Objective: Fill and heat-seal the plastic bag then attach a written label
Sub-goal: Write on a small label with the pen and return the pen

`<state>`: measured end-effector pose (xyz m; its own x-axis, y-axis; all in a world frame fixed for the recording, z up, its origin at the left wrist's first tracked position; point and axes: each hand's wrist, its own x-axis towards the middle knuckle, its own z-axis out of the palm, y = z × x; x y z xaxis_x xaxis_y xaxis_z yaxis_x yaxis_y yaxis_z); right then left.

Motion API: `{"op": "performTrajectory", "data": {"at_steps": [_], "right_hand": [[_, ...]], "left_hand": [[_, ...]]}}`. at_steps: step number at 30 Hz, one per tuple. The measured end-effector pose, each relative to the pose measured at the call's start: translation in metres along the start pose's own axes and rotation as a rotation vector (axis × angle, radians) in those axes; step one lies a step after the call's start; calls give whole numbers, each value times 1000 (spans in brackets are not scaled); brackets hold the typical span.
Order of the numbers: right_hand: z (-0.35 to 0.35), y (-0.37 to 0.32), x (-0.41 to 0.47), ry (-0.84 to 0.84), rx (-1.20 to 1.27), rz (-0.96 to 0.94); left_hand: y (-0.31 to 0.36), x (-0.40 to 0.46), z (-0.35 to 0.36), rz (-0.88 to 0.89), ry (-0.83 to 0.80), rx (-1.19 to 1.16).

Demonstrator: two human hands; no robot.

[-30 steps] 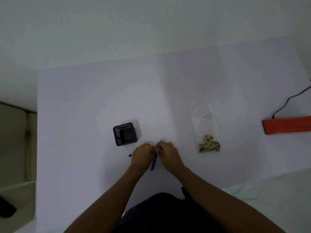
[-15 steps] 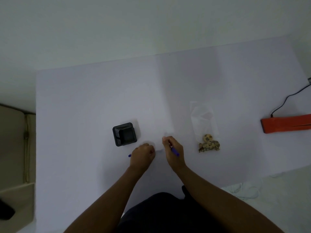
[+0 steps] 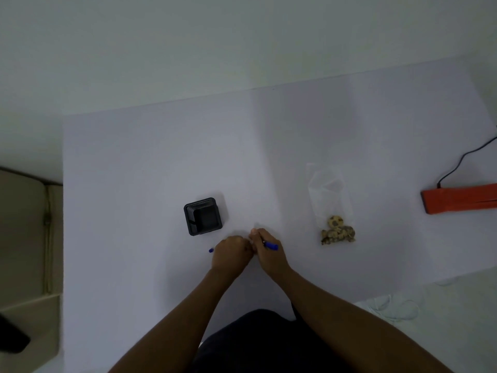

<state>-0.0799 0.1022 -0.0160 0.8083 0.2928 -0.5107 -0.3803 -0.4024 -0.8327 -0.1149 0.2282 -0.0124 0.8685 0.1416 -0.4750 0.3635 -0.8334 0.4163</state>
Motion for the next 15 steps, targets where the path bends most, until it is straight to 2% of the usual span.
{"op": "performTrajectory", "data": {"at_steps": [4, 9, 15], "right_hand": [[-3, -4, 0, -23, -94, -18], [-1, -1, 5, 1, -48, -3], [-1, 7, 8, 16, -132, -49]], "left_hand": [[-2, 4, 0, -46, 11, -59], [0, 10, 0, -113, -18, -168], [4, 16, -1, -157, -54, -192]]}}
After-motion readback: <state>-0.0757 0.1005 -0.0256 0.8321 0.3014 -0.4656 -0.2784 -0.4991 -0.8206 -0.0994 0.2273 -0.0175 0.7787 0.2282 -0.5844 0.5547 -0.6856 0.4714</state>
